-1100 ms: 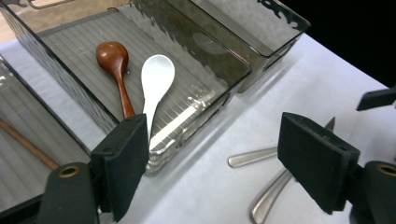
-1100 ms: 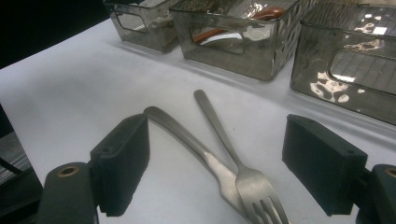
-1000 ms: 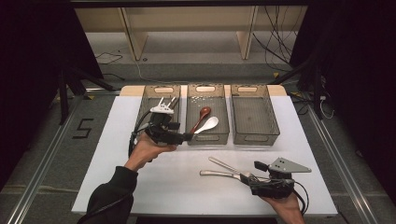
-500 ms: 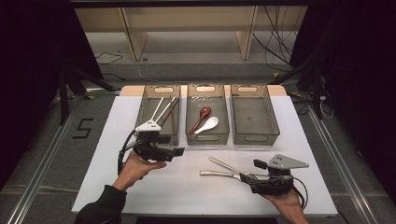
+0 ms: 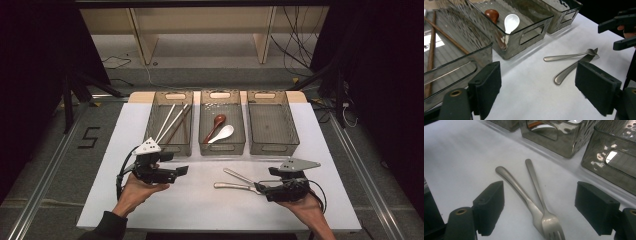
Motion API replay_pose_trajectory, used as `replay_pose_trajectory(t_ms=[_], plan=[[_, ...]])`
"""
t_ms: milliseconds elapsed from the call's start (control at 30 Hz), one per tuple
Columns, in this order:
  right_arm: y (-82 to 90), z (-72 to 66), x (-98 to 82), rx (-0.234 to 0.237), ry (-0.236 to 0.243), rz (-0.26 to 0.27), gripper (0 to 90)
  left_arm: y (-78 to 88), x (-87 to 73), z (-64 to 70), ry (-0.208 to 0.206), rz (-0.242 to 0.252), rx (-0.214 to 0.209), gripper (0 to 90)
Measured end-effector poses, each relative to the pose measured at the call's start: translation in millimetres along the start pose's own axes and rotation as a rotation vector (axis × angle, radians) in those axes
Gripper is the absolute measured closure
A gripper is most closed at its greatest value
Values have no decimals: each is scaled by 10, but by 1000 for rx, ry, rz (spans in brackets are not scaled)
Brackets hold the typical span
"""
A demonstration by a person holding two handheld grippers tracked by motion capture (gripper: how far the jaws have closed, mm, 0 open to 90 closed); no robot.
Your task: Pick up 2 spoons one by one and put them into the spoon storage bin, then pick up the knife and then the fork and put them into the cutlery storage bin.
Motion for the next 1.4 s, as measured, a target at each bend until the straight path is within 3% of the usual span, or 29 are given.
replay_pose_trajectory(t_ms=[133, 400, 967, 1400], plan=[[-28, 12, 7, 8, 8, -33, 247, 45, -63, -37, -14, 10, 26, 207], [-105, 38, 17, 13, 32, -96, 257, 116, -173, -97, 8, 34, 23, 192], [-214, 68, -52, 45, 50, -196, 285, 148, -347, -153, 18, 10, 37, 171], [-288, 63, -66, 89, 92, -282, 411, 136, -378, -123, -3, 25, 35, 169]])
Point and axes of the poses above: each handheld gripper's, and its own axes: y roughly backward along the jaws, x roughly out of its top, z roughly to its right, the point moved 10 cm from there along -y, roughly forward along the jaws, and after that the axes turned 9 degrees about y, right-handed, at the moved point
